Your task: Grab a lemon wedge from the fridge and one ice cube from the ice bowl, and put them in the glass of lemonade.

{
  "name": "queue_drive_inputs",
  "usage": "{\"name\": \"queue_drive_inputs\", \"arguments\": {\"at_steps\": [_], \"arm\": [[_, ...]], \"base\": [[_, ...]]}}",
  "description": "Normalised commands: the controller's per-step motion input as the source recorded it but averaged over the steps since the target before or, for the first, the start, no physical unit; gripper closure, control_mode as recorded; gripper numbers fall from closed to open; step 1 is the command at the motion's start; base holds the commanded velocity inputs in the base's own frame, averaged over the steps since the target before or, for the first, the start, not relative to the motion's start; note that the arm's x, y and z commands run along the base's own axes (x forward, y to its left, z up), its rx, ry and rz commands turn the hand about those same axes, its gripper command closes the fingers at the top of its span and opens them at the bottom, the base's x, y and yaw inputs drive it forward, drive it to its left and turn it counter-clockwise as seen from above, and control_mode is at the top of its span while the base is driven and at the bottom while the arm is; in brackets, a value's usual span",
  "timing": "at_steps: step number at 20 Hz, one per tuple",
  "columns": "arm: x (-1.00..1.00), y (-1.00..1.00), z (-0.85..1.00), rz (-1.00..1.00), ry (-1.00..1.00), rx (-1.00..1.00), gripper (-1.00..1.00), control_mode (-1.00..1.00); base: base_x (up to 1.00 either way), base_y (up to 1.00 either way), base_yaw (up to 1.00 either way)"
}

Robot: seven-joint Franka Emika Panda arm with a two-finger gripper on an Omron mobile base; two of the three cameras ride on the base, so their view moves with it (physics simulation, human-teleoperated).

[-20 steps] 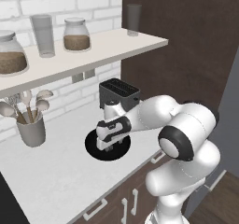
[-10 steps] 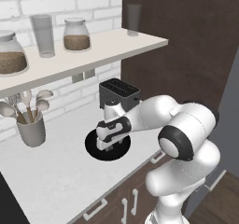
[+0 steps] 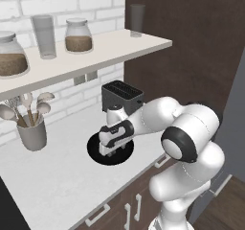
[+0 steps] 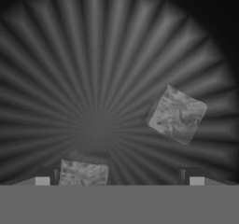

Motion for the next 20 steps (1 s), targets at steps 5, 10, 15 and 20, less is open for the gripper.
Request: {"name": "queue_drive_inputs", "arguments": {"at_steps": [5,10,15,20], "arm": [[0.0,0.0,0.0,0.0,0.0,0.0,1.0,-1.0],[0.0,0.0,0.0,0.0,0.0,0.0,1.0,-1.0],[0.0,0.0,0.0,0.0,0.0,0.0,1.0,-1.0],[0.0,0.0,0.0,0.0,0.14,-0.04,1.0,-1.0]], "base": [[0.0,0.0,0.0],[0.0,0.0,0.0],[0.0,0.0,0.0],[0.0,0.0,0.0]]}}
